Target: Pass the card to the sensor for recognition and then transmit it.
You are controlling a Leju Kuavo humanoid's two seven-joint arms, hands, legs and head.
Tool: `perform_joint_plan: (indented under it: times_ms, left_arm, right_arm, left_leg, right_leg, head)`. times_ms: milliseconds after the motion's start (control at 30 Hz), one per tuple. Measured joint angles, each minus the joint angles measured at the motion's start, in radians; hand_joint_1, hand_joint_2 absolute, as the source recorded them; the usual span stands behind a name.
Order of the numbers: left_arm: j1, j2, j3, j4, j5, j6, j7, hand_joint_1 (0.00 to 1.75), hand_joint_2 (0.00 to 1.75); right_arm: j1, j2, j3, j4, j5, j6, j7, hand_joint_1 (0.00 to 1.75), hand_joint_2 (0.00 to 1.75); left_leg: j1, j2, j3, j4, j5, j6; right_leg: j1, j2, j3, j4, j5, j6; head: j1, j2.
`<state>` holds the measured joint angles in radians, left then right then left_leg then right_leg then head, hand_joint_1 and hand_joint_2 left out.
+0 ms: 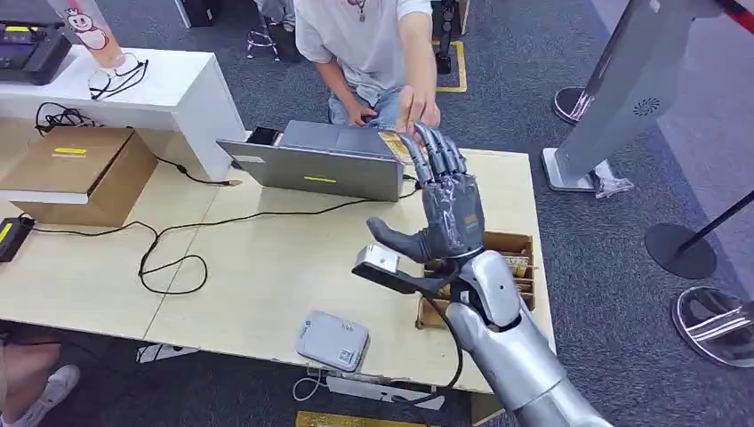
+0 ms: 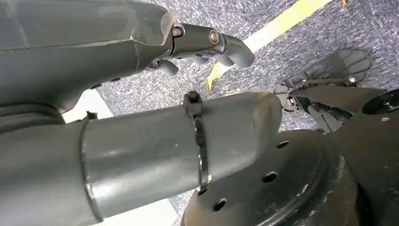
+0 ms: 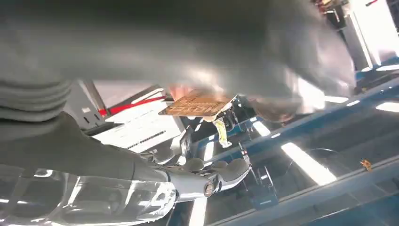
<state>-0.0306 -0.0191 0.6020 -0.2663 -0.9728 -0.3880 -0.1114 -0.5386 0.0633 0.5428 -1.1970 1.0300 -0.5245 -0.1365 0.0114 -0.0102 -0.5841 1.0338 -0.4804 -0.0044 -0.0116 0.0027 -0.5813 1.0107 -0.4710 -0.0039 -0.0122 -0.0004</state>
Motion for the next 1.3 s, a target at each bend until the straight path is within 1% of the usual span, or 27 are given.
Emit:
perform_joint_plan:
  times_ms: [167,467,933,1300]
  left_arm:
    - [0.002,0.000,0.005,0.000,-0.002,-0.003,0.000,0.00,0.00]
    - [0.004,0.001,0.018,0.000,-0.003,-0.004,0.003,0.00,0.00]
    - [0.005,0.001,0.024,0.000,-0.010,-0.005,0.004,0.00,0.00]
    - [0.006,0.000,0.034,0.000,-0.022,-0.005,0.004,0.00,0.00]
  right_arm:
    - [-0.027,0.013,0.005,0.055,0.014,-0.007,0.016,0.00,1.75]
    - [-0.037,0.025,0.008,0.097,0.019,-0.008,0.021,0.00,1.75]
    - [-0.038,0.027,0.011,0.115,0.034,-0.010,0.028,0.00,1.75]
    - [-0.038,0.027,0.013,0.120,0.083,-0.026,0.044,0.00,1.75]
  left_leg:
    - [0.000,0.000,0.000,0.000,0.000,0.000]
    - [0.000,0.000,0.000,0.000,0.000,0.000]
    - [0.000,0.000,0.000,0.000,0.000,0.000]
    - [0.000,0.000,0.000,0.000,0.000,0.000]
  right_leg:
    - [0.000,0.000,0.000,0.000,0.000,0.000]
    - [0.000,0.000,0.000,0.000,0.000,0.000]
    - [0.000,0.000,0.000,0.000,0.000,0.000]
    - [0.000,0.000,0.000,0.000,0.000,0.000]
  head:
    - [0.000,0.000]
    - [0.000,0.000]
    - [0.000,0.000]
    - [0.000,0.000]
